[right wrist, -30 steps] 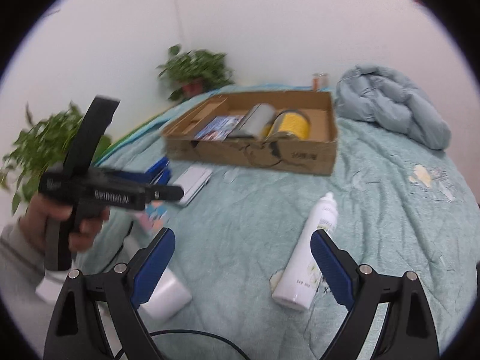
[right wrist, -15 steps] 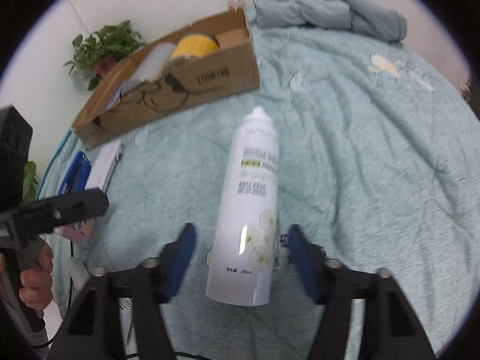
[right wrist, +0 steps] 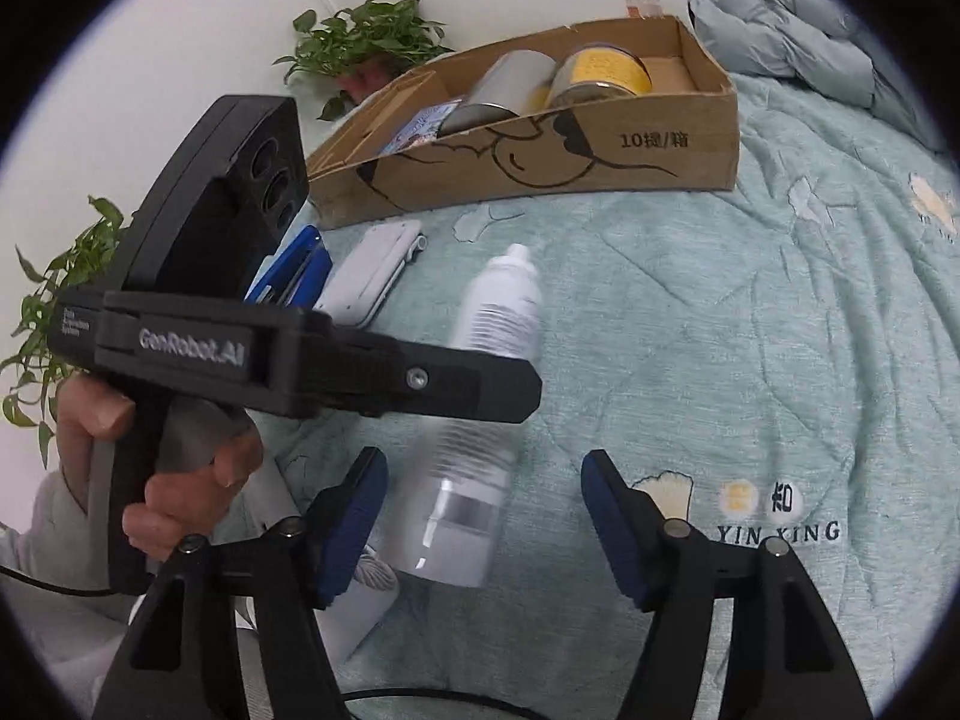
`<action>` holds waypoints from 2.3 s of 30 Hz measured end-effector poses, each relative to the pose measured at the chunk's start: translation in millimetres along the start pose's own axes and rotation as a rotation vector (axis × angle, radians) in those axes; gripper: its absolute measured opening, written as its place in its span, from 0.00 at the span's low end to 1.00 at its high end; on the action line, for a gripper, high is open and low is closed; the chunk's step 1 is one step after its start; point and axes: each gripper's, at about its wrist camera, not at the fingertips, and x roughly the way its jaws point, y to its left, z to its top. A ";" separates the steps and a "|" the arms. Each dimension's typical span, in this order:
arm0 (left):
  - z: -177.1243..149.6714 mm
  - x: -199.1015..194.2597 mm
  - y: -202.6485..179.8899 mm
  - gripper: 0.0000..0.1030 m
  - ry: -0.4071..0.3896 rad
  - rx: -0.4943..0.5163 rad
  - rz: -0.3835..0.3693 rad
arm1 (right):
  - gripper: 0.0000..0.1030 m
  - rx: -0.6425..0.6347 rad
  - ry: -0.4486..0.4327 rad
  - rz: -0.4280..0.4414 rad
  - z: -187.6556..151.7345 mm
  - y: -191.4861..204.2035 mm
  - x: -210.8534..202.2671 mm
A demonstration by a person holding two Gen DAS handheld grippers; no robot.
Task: Organize rigid objects
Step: 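Grasp the white spray bottle with the right gripper and lift it, then carry the spray bottle with the right gripper and set it upright beside the jar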
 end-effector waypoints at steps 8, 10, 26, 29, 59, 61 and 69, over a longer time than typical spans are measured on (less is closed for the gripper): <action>12.7 5.4 4.7 0.54 0.007 0.005 0.029 | 0.65 0.030 0.062 0.034 13.8 10.5 25.0; 15.2 5.0 5.7 0.50 0.010 0.008 0.028 | 0.58 0.045 0.080 0.018 16.6 8.5 34.5; 48.3 -55.0 -49.6 0.41 -0.141 0.155 0.057 | 0.42 0.003 -0.078 0.012 50.5 0.5 -3.9; 65.9 -68.1 -64.7 0.41 -0.176 0.201 0.074 | 0.42 -0.015 -0.118 0.016 69.3 -3.7 -13.1; 291.6 -43.0 -100.1 0.41 -0.252 0.248 0.031 | 0.42 -0.110 -0.122 -0.056 249.9 -85.7 1.3; 298.0 -29.5 -93.5 0.40 -0.231 0.232 0.036 | 0.42 -0.099 -0.097 -0.057 249.1 -92.6 9.7; 314.5 1.8 -81.8 0.40 -0.173 0.217 0.080 | 0.42 -0.081 -0.051 -0.113 254.4 -100.4 32.9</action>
